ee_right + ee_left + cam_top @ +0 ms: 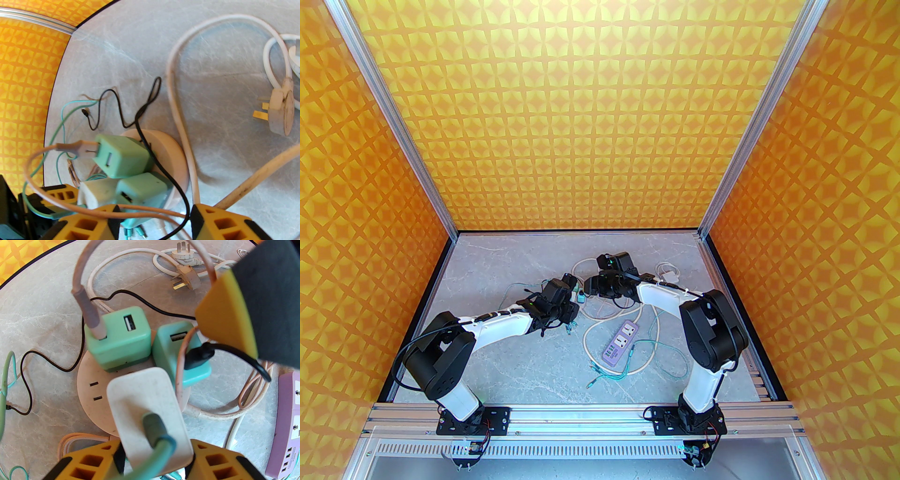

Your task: Pull the plug off the socket

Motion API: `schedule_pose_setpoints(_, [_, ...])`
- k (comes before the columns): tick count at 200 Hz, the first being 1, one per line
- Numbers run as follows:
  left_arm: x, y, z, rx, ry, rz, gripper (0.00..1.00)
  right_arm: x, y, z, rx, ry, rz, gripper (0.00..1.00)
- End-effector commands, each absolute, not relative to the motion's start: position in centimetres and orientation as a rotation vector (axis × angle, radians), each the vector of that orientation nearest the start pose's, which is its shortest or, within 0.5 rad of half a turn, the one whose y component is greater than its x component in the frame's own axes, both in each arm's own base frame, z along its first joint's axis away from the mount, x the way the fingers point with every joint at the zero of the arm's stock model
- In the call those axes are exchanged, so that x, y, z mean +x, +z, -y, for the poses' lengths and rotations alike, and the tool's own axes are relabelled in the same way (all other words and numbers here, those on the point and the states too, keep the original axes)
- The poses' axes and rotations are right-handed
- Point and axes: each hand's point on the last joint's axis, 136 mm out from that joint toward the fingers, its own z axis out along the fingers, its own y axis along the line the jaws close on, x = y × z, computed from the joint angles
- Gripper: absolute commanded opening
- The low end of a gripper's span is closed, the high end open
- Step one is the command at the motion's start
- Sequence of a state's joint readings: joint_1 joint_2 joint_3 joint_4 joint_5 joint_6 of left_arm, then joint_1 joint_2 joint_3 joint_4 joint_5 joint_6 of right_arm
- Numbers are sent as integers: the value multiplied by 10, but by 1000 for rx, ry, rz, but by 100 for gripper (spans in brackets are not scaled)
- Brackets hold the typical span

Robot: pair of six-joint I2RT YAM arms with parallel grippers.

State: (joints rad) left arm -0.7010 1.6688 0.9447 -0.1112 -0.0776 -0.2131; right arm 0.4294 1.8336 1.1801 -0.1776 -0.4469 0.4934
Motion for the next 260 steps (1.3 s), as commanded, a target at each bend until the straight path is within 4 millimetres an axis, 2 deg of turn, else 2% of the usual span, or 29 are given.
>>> schedule_pose_setpoints(1, [339, 82, 268, 591, -323, -2365, 46, 410, 112, -272, -123, 992, -2519, 55])
schedule_pose_setpoints(33, [337, 83, 268, 618, -317, -2357, 46, 412, 100, -277, -136, 995, -2570, 54])
schedule_pose_setpoints(72, [336, 88, 264, 662, -324, -2329, 46, 409, 94, -279, -186, 983, -2576, 54])
schedule_pose_setpoints(104, [337, 95, 260, 669, -330, -2313, 50, 407, 86, -283, -232, 1005, -2581, 55])
schedule_pose_setpoints(150, [337, 91, 260, 655, -334, -2339, 53, 408, 88, -302, -280, 1064, -2557, 57])
schedule_pose_setpoints(188, [339, 92, 262, 614, -348, -2353, 52, 419, 99, -302, -262, 1033, -2529, 59])
schedule_pose_setpoints(222, [344, 84, 264, 604, -342, -2370, 53, 427, 108, -303, -286, 994, -2535, 59])
schedule_pose_setpoints(252, [344, 81, 264, 612, -335, -2374, 49, 419, 91, -310, -349, 1004, -2603, 59])
schedule_pose_setpoints(254, [350, 81, 257, 588, -326, -2378, 50, 419, 90, -310, -353, 1003, -2605, 59])
schedule_pose_setpoints(260, [351, 80, 254, 582, -321, -2382, 50, 417, 85, -310, -358, 995, -2621, 59])
